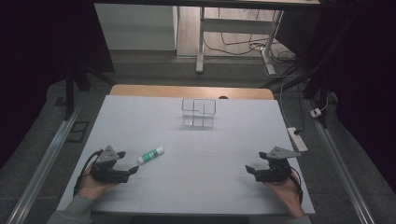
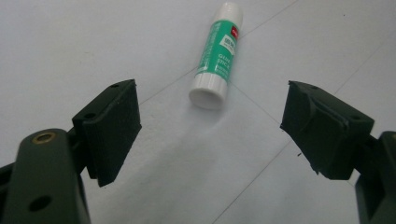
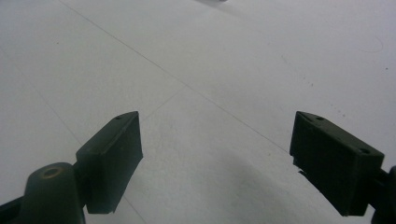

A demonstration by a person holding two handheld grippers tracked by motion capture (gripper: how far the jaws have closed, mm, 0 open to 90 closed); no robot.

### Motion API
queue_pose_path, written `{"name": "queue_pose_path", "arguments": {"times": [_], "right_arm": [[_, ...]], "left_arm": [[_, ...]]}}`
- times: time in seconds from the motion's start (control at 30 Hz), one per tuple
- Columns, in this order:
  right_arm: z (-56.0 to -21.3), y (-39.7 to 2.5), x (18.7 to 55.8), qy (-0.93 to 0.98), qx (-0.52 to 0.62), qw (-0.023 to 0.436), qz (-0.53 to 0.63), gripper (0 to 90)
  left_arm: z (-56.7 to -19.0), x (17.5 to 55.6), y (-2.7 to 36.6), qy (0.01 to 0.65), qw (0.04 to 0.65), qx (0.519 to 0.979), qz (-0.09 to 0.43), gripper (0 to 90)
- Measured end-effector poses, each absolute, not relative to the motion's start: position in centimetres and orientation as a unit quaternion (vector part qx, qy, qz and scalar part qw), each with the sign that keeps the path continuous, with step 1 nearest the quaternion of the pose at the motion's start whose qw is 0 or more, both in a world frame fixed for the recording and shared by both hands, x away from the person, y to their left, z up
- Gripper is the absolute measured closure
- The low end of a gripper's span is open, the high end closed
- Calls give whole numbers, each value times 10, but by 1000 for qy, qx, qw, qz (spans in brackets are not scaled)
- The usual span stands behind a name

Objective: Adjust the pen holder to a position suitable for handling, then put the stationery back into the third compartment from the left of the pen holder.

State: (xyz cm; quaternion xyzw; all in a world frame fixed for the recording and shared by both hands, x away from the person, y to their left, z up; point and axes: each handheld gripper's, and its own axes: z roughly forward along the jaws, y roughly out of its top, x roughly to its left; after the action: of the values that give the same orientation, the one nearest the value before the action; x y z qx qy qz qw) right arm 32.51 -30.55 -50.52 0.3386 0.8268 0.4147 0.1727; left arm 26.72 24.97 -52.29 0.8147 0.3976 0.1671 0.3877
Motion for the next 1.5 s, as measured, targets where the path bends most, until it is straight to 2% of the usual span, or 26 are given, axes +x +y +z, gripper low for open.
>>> {"name": "queue_pose_path", "arguments": {"times": [0.83, 1.5], "right_arm": [[-505, -301, 322, 831, 335, 173, 409, 174], [-505, -300, 323, 834, 333, 168, 407, 175]], "left_arm": [[-484, 282, 237, 367, 385, 831, 163, 205], [-478, 302, 218, 350, 352, 855, 148, 212]]}}
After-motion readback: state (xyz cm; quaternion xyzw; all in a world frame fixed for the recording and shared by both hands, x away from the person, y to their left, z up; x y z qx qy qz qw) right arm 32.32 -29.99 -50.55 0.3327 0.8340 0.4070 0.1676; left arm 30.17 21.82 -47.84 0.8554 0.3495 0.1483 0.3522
